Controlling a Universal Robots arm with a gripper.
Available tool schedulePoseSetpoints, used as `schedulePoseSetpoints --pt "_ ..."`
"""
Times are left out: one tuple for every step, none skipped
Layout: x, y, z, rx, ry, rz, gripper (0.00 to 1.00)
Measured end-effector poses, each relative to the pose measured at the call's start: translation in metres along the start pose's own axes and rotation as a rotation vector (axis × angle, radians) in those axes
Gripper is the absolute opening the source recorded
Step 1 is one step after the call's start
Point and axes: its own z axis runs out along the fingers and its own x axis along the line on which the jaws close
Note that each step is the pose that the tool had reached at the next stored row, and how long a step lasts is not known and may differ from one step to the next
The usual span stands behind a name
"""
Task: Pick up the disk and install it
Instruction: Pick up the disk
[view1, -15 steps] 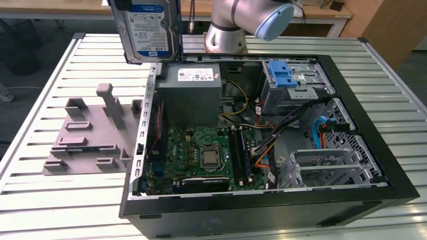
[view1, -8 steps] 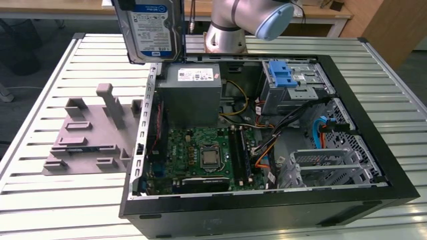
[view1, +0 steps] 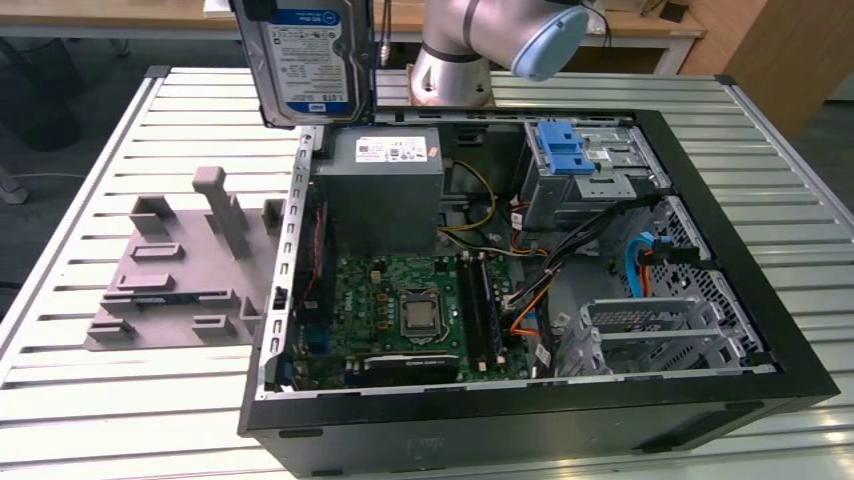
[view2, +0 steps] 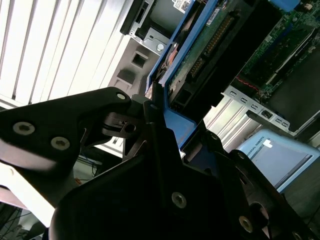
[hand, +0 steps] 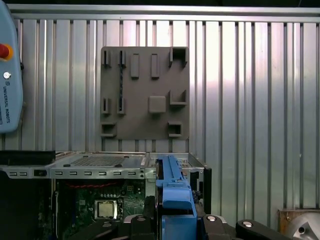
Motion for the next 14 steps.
schedulePoseSetpoints --pt "0.0000 -0.0005 0.0000 0.0000 0.0000 0.000 0.36" --pt "0.0000 -0.0010 0.0000 0.0000 0.0000 0.000 0.36" --pt "0.0000 -0.0014 0.0000 0.0001 -0.0001 0.000 0.36" --pt "0.0000 -0.0019 0.0000 0.0000 0.0000 0.000 0.36" --pt "0.0000 -0.0023 0.0000 -0.0001 0.0000 0.000 0.36" --pt "0.0000 -0.0027 0.0000 0.0000 0.0000 0.000 0.36" --pt "0.0000 -0.0031 0.0000 0.0000 0.0000 0.000 0.36" --pt "0.0000 -0.0036 0.0000 -0.0001 0.0000 0.000 0.36" --pt "0.0000 -0.0041 0.0000 0.0000 0.0000 0.000 0.36" --pt "0.0000 -0.0046 0.0000 -0.0001 0.0000 0.000 0.36" --pt "-0.0001 -0.0051 0.0000 -0.0001 0.0000 0.000 0.36" --pt "-0.0001 -0.0056 0.0000 0.0000 0.0000 0.000 0.36" --pt "0.0000 -0.0061 0.0000 0.0000 0.0000 0.000 0.36" --pt "-0.0001 -0.0066 0.0000 0.0000 0.0000 0.000 0.36"
